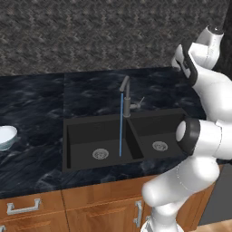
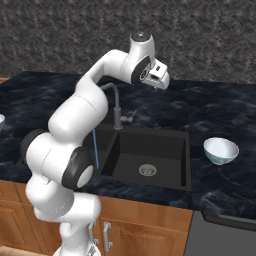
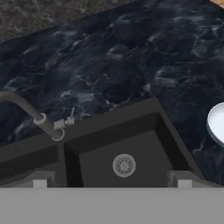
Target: Rinse each bowl for a few seconds and place them down in the sink or on the counter.
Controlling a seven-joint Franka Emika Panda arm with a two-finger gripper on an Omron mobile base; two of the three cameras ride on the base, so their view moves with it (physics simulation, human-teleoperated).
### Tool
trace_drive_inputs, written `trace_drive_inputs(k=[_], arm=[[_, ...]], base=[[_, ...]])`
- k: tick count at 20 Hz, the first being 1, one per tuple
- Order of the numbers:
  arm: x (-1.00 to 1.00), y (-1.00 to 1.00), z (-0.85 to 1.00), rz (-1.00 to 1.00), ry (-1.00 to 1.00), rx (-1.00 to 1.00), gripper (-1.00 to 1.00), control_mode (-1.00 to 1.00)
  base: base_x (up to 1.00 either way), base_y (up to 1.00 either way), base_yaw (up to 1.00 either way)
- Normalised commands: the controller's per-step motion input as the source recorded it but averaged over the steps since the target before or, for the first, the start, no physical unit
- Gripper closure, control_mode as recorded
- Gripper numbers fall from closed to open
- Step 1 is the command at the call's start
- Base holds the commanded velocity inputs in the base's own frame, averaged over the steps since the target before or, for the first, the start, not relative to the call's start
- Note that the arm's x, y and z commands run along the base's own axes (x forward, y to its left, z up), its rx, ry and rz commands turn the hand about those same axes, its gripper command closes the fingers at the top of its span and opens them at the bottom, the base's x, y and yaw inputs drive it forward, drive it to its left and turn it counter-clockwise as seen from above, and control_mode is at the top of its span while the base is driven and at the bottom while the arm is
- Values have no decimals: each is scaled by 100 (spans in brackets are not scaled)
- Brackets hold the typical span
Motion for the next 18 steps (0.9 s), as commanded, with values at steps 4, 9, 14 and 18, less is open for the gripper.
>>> trace_drive_inputs(k=[4, 9, 14, 18], arm=[[-32, -1, -45, 0, 12, -20, -100, -100], [-28, -5, -45, 1, 8, -22, -100, -100], [-18, -23, -12, 4, 1, -12, -100, -100], [-7, -23, -20, 2, 8, -7, -100, -100]], base=[[0, 0, 0], [0, 0, 0], [0, 0, 0], [0, 0, 0]])
